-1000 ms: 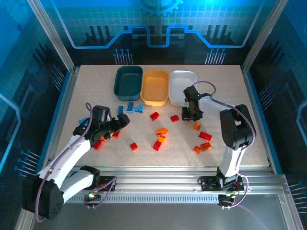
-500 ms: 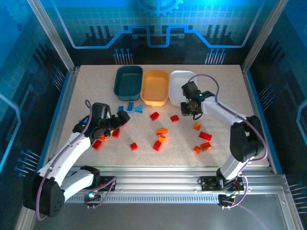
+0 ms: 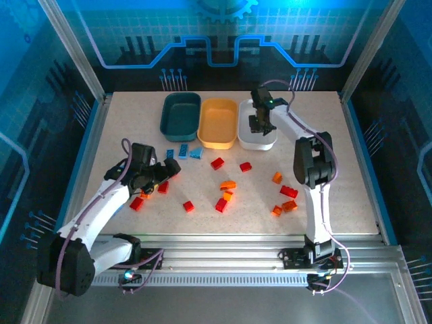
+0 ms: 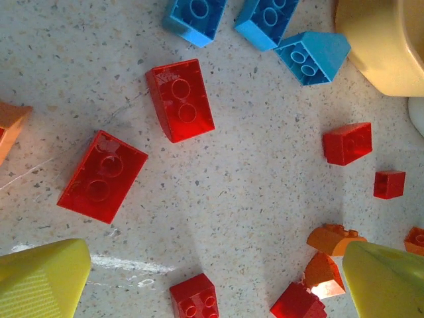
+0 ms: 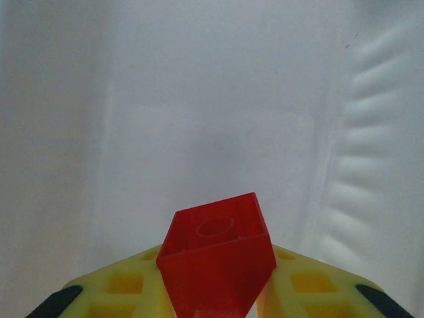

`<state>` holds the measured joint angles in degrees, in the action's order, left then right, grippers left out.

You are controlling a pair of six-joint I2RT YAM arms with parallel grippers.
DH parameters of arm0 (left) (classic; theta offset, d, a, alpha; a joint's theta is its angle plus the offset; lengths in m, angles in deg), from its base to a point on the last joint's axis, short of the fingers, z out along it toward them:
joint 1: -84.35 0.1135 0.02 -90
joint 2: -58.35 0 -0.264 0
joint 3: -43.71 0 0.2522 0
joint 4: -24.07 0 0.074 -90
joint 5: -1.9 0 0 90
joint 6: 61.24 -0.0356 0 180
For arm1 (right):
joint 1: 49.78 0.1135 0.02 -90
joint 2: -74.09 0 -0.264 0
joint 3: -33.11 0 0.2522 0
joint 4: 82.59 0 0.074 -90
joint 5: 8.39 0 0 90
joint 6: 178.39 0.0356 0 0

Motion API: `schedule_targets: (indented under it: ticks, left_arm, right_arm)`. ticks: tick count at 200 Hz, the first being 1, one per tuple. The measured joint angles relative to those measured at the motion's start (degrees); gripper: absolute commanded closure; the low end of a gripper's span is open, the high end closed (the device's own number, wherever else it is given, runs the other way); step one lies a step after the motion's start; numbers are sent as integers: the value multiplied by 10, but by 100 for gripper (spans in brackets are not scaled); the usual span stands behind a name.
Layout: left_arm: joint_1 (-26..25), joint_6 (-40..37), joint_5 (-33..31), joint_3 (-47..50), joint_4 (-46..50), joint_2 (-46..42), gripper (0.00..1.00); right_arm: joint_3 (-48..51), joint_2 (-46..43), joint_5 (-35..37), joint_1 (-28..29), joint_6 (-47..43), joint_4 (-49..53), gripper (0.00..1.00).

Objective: Sort the legos into containers by color

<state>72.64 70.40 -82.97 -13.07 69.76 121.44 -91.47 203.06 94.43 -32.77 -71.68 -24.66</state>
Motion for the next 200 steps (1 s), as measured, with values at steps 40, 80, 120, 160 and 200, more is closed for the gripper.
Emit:
schedule_targets:
  ticks: [40, 80, 120, 160, 200]
  left_arm:
    - [-24, -21, 11, -5, 2, 13, 5]
    - [-146, -67, -17, -71, 8, 80, 6]
    - [-308, -119, -64, -136, 8, 186, 9]
    - [-397, -153, -98, -184, 19, 289, 12]
    - [-410, -162, -116, -187, 30, 301, 18]
  right_arm:
    - [-32, 15, -15, -2, -9, 27, 39]
    - [45, -86, -19, 6, -6, 3, 37]
    - [248, -288, -25, 22, 15, -66, 36]
    - [420, -376, -38, 22, 40, -120, 36]
    - [492, -400, -45, 22, 46, -128, 37]
